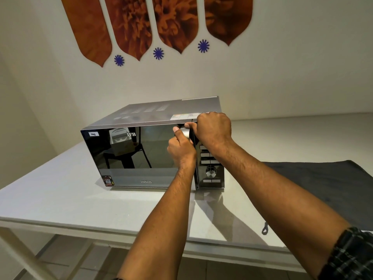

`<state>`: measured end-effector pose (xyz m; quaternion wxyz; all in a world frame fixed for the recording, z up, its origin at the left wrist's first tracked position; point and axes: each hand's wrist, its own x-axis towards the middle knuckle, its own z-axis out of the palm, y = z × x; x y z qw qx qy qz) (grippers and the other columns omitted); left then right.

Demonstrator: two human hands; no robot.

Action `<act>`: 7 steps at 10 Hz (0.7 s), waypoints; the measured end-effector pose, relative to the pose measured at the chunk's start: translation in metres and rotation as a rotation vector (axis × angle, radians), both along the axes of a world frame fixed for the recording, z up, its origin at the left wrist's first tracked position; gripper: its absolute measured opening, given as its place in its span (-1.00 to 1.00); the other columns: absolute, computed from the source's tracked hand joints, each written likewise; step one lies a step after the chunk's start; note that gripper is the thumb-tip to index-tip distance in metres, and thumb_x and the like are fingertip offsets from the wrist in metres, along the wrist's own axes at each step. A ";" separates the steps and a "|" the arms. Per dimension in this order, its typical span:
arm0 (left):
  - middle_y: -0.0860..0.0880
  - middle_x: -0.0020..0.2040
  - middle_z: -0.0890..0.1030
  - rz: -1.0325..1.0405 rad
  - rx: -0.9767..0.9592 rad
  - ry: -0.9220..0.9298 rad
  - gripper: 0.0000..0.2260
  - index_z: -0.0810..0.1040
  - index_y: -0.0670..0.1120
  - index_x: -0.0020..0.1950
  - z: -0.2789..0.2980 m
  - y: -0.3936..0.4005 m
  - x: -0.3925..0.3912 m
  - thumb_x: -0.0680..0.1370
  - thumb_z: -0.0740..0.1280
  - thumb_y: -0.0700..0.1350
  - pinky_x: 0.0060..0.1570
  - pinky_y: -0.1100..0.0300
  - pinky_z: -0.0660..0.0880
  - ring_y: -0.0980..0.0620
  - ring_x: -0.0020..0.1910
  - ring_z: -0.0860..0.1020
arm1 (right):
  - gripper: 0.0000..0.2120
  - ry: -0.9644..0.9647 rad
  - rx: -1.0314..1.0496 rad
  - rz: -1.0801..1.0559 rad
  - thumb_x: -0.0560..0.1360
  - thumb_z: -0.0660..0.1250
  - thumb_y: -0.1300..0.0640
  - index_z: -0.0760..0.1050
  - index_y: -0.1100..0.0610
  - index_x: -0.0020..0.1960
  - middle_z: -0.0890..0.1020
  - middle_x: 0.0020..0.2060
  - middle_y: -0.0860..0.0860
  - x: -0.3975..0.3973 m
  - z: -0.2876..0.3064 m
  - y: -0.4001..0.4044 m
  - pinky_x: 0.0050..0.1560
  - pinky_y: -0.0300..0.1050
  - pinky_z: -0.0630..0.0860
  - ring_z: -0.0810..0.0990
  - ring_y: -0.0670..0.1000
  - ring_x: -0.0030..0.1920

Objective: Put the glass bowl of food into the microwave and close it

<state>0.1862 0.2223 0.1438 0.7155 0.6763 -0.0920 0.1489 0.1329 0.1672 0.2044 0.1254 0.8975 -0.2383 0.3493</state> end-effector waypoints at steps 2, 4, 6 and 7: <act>-0.04 -0.37 0.57 -0.010 0.047 -0.063 -0.49 0.52 -0.11 -0.29 -0.004 0.000 -0.003 0.70 0.01 0.10 -0.36 0.21 0.37 0.06 -0.38 0.54 | -0.47 -0.031 -0.049 0.033 0.56 0.18 -0.30 0.66 0.13 -0.10 0.71 -0.21 0.05 -0.004 -0.008 -0.010 -0.20 -0.08 0.43 0.67 0.07 -0.17; -0.13 0.30 0.43 0.149 0.129 -0.406 -0.67 0.38 -0.17 0.34 -0.017 0.000 -0.025 0.63 0.19 -0.03 0.12 0.19 0.42 0.05 0.16 0.47 | -0.52 -0.307 -0.006 0.293 0.63 0.20 -0.09 0.47 0.18 0.41 0.55 0.36 0.12 -0.033 -0.051 -0.049 0.40 0.03 0.38 0.49 0.10 0.39; -0.11 0.60 0.18 0.029 0.414 -0.839 -0.44 0.17 -0.15 0.60 -0.029 -0.024 -0.057 0.63 0.09 0.05 0.55 0.01 0.02 -0.04 0.60 0.11 | -0.46 -0.349 0.017 0.179 0.64 0.17 -0.05 0.28 0.19 0.54 0.36 0.51 0.11 -0.086 -0.094 -0.090 0.52 -0.01 0.23 0.29 0.07 0.53; -0.12 0.62 0.12 -0.056 0.537 -0.922 -0.42 0.12 -0.17 0.61 -0.039 -0.040 -0.070 0.64 0.06 0.07 0.56 -0.02 -0.03 -0.03 0.61 0.03 | -0.44 -0.286 0.060 0.100 0.65 0.12 -0.08 0.23 0.18 0.56 0.31 0.53 0.11 -0.111 -0.110 -0.110 0.53 -0.02 0.17 0.24 0.07 0.54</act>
